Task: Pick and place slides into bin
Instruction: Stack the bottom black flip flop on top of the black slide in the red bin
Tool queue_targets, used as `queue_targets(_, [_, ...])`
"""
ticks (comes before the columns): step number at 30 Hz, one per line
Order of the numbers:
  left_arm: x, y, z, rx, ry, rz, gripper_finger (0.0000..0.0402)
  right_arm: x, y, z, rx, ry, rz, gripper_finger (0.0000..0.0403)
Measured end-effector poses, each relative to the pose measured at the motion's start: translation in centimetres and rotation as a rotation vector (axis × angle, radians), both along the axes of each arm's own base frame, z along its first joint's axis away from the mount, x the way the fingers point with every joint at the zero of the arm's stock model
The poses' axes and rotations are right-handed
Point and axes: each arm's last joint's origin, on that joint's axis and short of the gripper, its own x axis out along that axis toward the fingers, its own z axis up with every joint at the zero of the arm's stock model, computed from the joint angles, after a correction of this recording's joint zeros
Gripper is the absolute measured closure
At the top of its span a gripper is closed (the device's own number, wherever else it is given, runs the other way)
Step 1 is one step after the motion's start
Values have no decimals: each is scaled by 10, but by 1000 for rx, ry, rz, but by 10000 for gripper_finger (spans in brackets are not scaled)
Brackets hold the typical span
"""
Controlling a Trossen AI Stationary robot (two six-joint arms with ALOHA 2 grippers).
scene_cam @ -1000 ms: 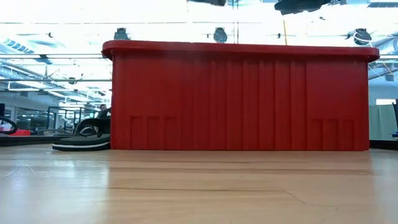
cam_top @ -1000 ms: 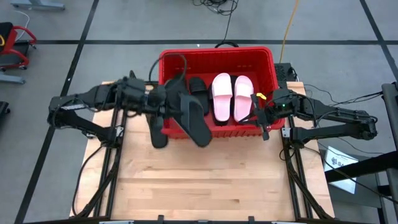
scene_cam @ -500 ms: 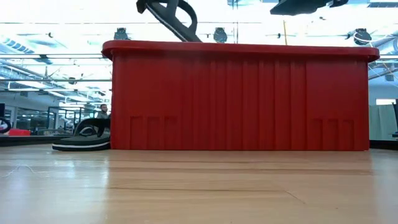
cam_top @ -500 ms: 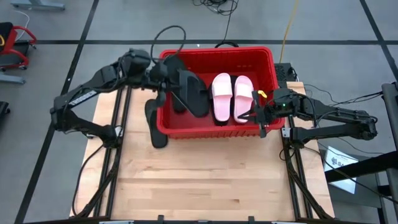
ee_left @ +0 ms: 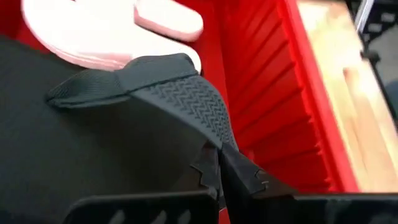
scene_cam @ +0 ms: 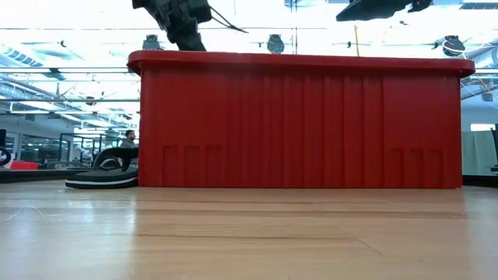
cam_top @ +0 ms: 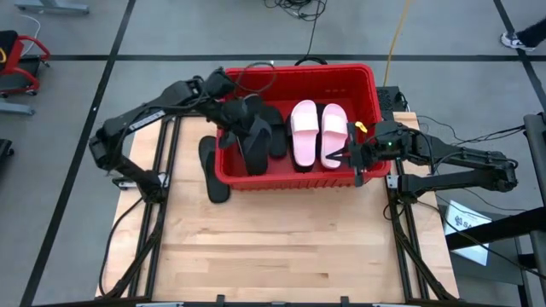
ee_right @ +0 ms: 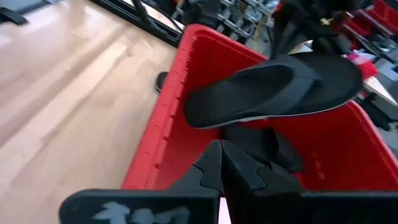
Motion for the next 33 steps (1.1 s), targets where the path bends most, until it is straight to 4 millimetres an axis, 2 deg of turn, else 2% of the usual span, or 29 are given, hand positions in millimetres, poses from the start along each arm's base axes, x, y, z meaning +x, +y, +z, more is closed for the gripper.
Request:
queue_targets(9, [16, 13, -39, 27, 191, -51, 402, 0, 0, 0, -6, 1, -15, 403])
queue_targets(17, [28, 24, -61, 93, 295, -49, 401, 0, -1, 1, -7, -6, -15, 403])
queue_targets(33, [25, 32, -65, 302, 455, 82, 397, 0, -1, 1, -8, -6, -15, 403])
